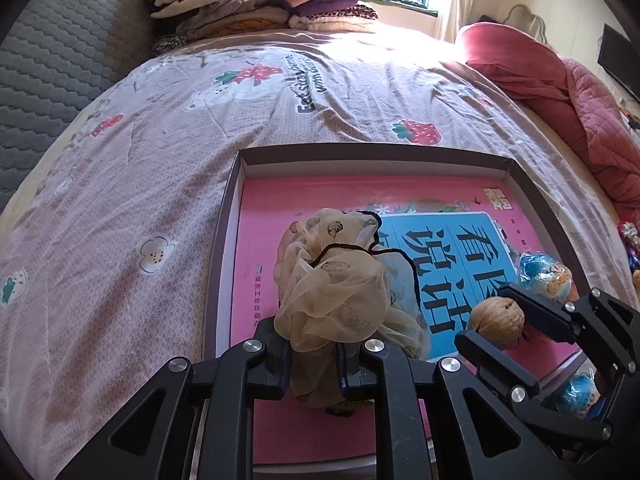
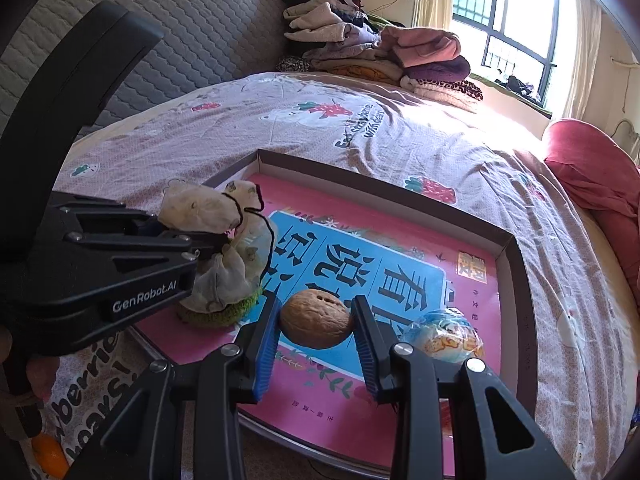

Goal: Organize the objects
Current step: 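Lower mesh bag into tray with left gripper while right gripper lowers walnut beside it, then open left gripper to release mesh bag onto green ring while right gripper releases walnut, then withdraw both open grippers from tray back toward remaining items, then move left gripper toward orange while right gripper approaches wrapped candy egg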

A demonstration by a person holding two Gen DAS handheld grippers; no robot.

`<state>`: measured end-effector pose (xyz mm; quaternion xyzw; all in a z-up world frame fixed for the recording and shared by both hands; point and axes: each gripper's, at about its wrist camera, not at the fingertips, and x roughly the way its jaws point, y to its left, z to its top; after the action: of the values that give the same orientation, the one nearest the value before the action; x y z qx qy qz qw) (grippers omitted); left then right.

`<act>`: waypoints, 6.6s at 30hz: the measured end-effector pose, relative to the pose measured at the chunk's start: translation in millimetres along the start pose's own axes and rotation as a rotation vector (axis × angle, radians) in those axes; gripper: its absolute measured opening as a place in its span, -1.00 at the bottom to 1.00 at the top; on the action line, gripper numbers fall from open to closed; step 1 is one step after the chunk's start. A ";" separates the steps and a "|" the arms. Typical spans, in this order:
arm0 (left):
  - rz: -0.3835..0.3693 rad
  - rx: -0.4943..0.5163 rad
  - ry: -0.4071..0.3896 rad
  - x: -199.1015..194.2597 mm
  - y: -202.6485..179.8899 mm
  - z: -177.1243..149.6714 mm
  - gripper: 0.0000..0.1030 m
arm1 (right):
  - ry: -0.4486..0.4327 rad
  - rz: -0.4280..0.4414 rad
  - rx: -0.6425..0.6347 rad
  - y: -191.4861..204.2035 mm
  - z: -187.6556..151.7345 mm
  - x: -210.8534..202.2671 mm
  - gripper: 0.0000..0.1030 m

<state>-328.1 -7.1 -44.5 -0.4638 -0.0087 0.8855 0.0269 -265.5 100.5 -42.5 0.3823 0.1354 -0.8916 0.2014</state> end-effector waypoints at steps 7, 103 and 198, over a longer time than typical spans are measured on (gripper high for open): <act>0.011 0.010 0.009 6.5 -2.4 4.8 -0.61 | 0.059 -0.011 -0.027 3.0 -4.6 9.6 -0.30; -0.089 -0.119 -0.123 -124.8 11.1 -9.7 0.49 | -0.157 -0.001 0.172 -46.9 19.7 -98.3 0.06; -0.105 0.069 -0.132 -200.6 -83.9 -165.1 0.50 | -0.198 0.007 0.203 -54.7 -78.5 -209.6 0.09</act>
<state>-75.1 64.0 29.5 -0.4022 -0.0043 0.9112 0.0887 -110.2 233.4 64.0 0.3115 0.0227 -0.9333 0.1773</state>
